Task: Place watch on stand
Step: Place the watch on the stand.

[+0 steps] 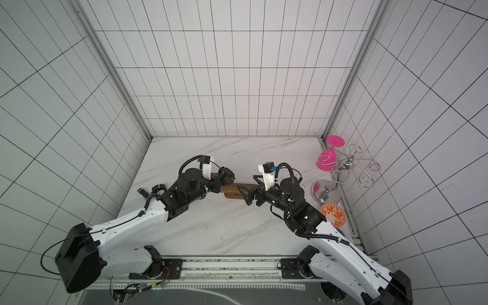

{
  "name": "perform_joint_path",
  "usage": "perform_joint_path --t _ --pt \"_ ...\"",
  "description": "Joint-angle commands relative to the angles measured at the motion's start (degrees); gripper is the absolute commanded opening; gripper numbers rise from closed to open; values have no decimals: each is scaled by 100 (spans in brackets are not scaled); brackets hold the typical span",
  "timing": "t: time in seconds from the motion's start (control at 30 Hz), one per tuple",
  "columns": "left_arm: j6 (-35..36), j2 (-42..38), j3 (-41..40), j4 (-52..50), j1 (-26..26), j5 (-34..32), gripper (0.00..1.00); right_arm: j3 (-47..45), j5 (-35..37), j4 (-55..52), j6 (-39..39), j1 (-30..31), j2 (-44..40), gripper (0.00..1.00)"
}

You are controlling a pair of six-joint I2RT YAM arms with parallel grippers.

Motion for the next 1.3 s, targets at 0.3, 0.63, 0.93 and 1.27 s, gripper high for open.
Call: perform_joint_path --t 0.3,0.63,0.93,1.27 --pt "-398 464 599 -867 -404 -695 0 372 395 58 329 420 582 97" --pt "-326 598 680 -791 -668 -695 0 443 -129 389 425 442 1000 90" --pt "-362 553 698 -757 -909 -753 0 373 64 414 530 446 1053 81" --pt "-380 459 663 -724 -1028 -761 0 379 16 408 539 443 1139 73"
